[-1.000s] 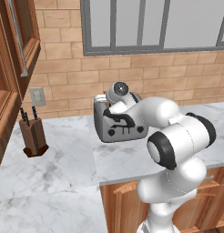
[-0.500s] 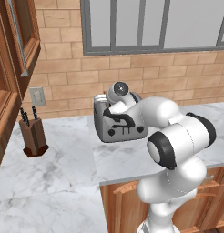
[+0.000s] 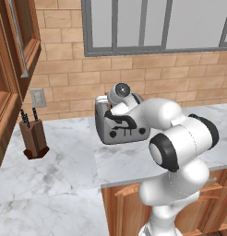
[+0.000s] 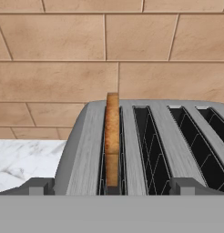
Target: Start the toaster. Once the lever pops up, take the bread to the plate on the dining counter.
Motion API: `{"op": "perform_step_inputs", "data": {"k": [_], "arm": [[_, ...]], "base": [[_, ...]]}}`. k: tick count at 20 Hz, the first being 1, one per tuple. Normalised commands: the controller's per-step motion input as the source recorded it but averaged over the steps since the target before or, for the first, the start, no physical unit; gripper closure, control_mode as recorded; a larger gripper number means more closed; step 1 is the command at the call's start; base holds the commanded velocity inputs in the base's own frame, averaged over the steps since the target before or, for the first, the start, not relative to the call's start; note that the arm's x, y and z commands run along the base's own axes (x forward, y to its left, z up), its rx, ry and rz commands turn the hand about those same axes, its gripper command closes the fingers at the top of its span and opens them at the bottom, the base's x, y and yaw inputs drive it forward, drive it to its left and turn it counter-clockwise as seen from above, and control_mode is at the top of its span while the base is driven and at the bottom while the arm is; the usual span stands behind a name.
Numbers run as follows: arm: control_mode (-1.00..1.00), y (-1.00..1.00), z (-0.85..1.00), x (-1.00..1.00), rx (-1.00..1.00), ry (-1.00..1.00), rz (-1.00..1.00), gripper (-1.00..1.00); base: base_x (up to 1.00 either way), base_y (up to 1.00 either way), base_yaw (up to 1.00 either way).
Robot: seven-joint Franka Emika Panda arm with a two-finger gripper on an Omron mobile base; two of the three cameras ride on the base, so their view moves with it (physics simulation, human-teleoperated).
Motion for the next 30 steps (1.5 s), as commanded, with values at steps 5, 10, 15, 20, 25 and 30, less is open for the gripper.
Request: {"op": "perform_step_inputs", "data": {"k": [5, 10, 15, 20, 25, 30], "arm": [[-1.00, 0.00, 0.00, 0.00, 0.00, 0.00, 0.00, -1.00], [-1.00, 0.00, 0.00, 0.00, 0.00, 0.00, 0.00, -1.00], [-1.00, 0.00, 0.00, 0.00, 0.00, 0.00, 0.00, -1.00], [-1.00, 0.00, 0.00, 0.00, 0.00, 0.00, 0.00, -1.00], [-1.00, 0.00, 0.00, 0.00, 0.00, 0.00, 0.00, -1.00], [-1.00, 0.00, 0.00, 0.00, 0.00, 0.00, 0.00, -1.00]], "base": [[0.00, 0.00, 0.00], [0.00, 0.00, 0.00], [0.00, 0.00, 0.00], [0.00, 0.00, 0.00], [0.00, 0.00, 0.00], [0.00, 0.00, 0.00]]}}
